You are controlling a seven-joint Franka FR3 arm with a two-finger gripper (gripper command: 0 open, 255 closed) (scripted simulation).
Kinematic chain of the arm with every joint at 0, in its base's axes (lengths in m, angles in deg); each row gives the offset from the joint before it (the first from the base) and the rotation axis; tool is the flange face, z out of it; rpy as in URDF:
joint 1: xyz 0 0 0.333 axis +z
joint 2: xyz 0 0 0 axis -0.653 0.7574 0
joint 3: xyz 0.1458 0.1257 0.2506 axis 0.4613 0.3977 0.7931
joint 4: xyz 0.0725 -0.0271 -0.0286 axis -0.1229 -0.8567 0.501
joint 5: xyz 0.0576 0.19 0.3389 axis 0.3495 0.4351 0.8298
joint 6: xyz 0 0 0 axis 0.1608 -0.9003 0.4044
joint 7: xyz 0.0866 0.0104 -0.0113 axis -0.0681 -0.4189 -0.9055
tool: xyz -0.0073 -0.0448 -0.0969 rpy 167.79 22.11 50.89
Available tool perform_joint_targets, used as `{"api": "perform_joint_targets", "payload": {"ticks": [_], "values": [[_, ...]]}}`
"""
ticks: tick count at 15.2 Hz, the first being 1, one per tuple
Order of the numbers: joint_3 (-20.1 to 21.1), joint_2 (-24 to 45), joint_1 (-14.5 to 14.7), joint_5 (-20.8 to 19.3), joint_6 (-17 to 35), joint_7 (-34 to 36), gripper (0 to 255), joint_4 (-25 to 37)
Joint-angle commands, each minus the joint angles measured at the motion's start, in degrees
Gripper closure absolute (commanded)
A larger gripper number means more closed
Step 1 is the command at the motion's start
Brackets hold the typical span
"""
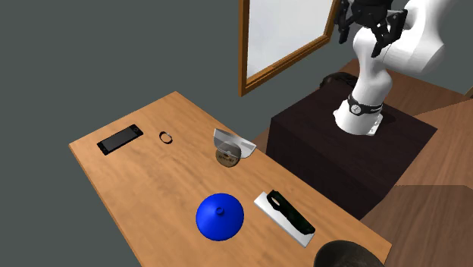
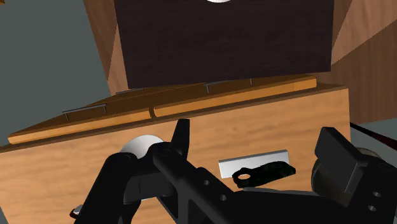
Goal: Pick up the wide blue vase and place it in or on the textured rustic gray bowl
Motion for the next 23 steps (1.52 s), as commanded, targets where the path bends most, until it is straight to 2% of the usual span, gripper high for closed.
{"api": "perform_joint_targets", "payload": {"ticks": [1, 7, 12, 23], "values": [[0.0, 0.0, 0.0, 0.0, 0.0, 0.0, 0, 0.0], [-1.02, 8.95, 0.1, -0.26, 12.98, -1.08, 0, -2.67], [-1.86, 18.28, 0.32, -0.11, 23.27, -2.08, 0, -2.52], [-3.28, 41.94, 0.94, 2.19, 41.49, -5.15, 0, 5.29]]}}
